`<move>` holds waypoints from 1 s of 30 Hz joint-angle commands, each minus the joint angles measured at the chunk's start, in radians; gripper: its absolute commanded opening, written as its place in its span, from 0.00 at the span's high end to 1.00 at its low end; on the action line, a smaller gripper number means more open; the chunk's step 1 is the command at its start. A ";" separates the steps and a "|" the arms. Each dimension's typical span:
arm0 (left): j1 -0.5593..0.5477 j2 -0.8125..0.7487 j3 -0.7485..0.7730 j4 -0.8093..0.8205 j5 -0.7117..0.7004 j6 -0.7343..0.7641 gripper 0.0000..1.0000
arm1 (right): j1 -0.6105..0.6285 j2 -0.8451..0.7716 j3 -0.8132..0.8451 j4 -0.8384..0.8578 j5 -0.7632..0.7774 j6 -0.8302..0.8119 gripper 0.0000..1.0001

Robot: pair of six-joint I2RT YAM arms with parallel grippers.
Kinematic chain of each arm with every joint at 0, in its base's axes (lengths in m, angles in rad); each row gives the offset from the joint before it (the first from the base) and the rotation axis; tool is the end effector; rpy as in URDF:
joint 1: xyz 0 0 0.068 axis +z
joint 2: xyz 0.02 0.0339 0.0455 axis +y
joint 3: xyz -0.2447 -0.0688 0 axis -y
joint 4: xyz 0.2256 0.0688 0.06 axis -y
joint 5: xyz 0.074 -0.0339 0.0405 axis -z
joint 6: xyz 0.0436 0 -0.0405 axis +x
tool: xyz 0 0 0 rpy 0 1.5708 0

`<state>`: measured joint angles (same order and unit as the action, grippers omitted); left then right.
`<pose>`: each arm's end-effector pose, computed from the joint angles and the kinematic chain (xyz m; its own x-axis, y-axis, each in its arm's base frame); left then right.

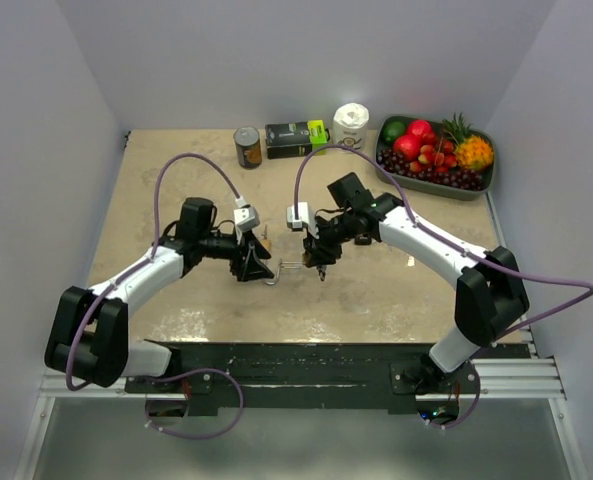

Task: Lock with the key
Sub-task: Pick up the lock from the center of the board, then lock the lock.

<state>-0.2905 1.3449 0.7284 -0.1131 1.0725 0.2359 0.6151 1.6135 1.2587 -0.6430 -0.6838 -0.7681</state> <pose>0.2330 -0.1096 0.2073 -0.4423 0.2488 -0.8616 0.8923 0.2182 -0.3951 0.2465 0.2079 0.2453 0.0115 -0.6513 -0.7587 -0.9997 -0.0237 0.0051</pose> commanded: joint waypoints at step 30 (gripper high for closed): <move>-0.127 -0.079 -0.090 0.289 -0.055 0.029 0.66 | 0.021 -0.012 0.084 -0.021 -0.131 0.070 1.00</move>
<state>-0.3985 1.2766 0.6430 0.0978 1.0180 0.2512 0.6289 1.6154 1.2922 -0.6868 -0.7601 -0.7177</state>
